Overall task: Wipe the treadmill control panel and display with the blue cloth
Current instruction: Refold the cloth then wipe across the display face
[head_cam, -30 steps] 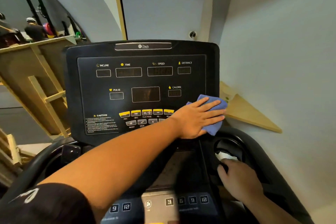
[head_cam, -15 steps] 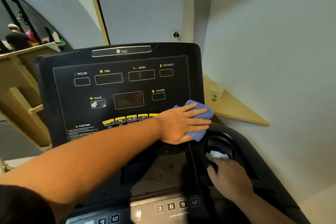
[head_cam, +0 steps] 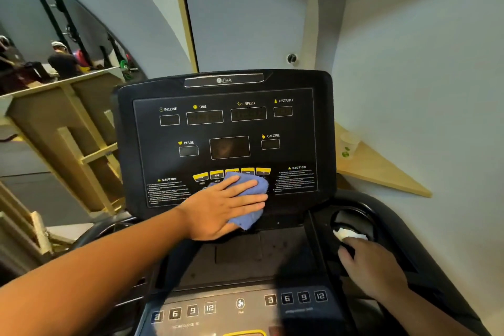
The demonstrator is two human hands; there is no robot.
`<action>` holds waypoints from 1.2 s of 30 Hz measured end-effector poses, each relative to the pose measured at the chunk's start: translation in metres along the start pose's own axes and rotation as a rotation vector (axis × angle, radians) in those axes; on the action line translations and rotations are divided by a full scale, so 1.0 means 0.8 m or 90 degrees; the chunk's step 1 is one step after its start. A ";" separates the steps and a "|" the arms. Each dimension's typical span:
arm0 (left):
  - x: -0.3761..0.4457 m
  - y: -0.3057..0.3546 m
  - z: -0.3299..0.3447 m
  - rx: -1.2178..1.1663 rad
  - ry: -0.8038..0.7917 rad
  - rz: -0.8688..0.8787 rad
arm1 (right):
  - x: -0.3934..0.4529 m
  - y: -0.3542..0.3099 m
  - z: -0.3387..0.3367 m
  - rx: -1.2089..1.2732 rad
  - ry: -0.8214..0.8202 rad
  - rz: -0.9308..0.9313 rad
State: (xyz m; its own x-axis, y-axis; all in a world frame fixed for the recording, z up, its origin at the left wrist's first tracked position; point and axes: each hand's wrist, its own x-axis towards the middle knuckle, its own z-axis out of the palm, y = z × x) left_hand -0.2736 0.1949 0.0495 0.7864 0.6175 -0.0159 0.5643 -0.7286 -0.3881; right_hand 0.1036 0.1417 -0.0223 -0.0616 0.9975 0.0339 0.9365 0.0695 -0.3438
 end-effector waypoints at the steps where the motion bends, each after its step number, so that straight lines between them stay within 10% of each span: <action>1: -0.024 -0.008 0.004 -0.004 -0.011 -0.016 | 0.000 -0.001 -0.001 -0.007 -0.005 0.004; 11: -0.139 -0.040 0.024 -0.016 -0.030 -0.102 | -0.002 -0.011 -0.004 -0.031 -0.013 0.030; 24: 0.033 0.057 0.012 -0.159 0.078 -0.126 | -0.001 -0.008 0.000 -0.016 -0.015 0.036; 36: -0.097 -0.001 0.028 -0.186 0.033 -0.132 | -0.001 -0.002 0.003 -0.009 -0.022 0.037</action>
State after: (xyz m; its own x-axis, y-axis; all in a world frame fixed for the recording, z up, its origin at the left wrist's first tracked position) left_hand -0.3406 0.1542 0.0304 0.6554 0.7505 0.0846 0.7550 -0.6483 -0.0984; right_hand 0.1008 0.1407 -0.0242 -0.0195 0.9996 -0.0185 0.9434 0.0122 -0.3314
